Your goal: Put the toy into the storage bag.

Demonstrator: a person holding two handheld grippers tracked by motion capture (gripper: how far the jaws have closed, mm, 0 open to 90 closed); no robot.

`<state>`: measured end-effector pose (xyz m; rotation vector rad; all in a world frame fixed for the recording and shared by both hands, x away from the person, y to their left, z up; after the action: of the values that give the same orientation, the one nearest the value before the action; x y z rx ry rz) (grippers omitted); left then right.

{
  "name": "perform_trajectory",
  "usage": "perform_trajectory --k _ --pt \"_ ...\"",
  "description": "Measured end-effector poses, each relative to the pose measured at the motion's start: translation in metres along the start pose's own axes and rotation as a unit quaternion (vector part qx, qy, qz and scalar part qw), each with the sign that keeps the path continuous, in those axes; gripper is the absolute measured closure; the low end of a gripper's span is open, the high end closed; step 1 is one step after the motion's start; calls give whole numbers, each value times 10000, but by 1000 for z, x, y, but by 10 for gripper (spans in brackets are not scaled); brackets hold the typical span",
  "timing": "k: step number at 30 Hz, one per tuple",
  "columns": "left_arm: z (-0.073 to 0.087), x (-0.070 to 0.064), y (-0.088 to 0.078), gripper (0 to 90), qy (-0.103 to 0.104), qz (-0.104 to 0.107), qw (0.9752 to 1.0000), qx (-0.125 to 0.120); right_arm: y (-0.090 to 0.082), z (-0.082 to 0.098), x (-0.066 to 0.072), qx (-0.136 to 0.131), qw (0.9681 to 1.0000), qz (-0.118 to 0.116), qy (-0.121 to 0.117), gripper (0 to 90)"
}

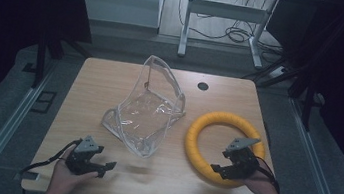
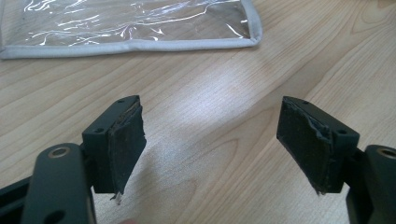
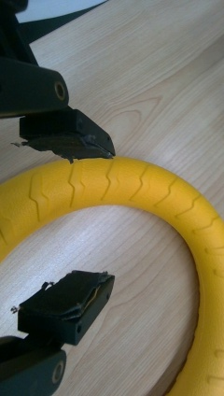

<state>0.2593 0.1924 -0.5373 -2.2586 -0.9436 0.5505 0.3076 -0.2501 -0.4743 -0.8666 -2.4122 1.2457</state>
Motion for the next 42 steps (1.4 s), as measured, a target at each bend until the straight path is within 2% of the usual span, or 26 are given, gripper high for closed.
perform_trajectory --k 8,12,18,21,22,23,25,26,27,30,31,32,35,37,41,42 --pt "0 0 2 231 21 32 10000 34 7 -3 5 407 9989 -147 -195 345" --pt "1 -1 3 231 17 54 10000 43 12 -4 7 672 9970 -224 -297 338" --pt "0 0 1 231 -10 45 10000 2 20 -2 12 1195 9910 -336 -496 323" --pt "0 0 1 231 -3 42 10000 7 23 -1 13 1316 9892 -323 -567 322" --pt "0 0 1 231 7 38 10000 14 27 1 15 1450 9869 -355 -611 321" --pt "0 0 1 231 10 40 10000 16 27 1 15 1450 9869 -355 -611 321" --pt "0 0 1 231 -7 51 10000 -6 32 4 16 1657 9831 -378 -679 314" --pt "0 0 1 230 -12 52 10000 -7 33 5 17 1733 9818 -357 -694 314" --pt "0 0 1 230 -12 52 10000 -7 33 5 17 1733 9818 -357 -694 314" --pt "-1 1 -1 230 -12 42 10000 -31 41 4 15 1947 9769 -282 -832 317" --pt "-1 1 -1 230 -12 37 10000 -27 41 4 15 1947 9769 -282 -832 317" --pt "-1 1 -1 230 -13 24 10000 -38 45 3 14 2015 9753 -299 -860 320" --pt "-1 2 -2 230 2 10 10000 -36 49 3 14 2075 9737 -325 -888 325" --pt "-1 1 -1 230 6 23 10000 -30 54 4 16 2194 9707 -313 -932 347" --pt "-1 1 -1 230 4 25 10000 -27 57 3 16 2219 9702 -318 -916 392" --pt "-1 1 -1 229 5 19 10000 -32 58 3 15 2269 9685 -370 -953 422"
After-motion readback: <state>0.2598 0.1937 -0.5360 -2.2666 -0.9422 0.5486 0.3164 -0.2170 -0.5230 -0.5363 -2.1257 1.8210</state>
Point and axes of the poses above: each handheld gripper's, and its own axes: y roughly forward along the jaws, z roughly out of its underside, x roughly to its left, the point moved 3 cm from there along y, roughly forward along the jaws, and after that the axes turned 1 degree about z, right-handed, at the moved point
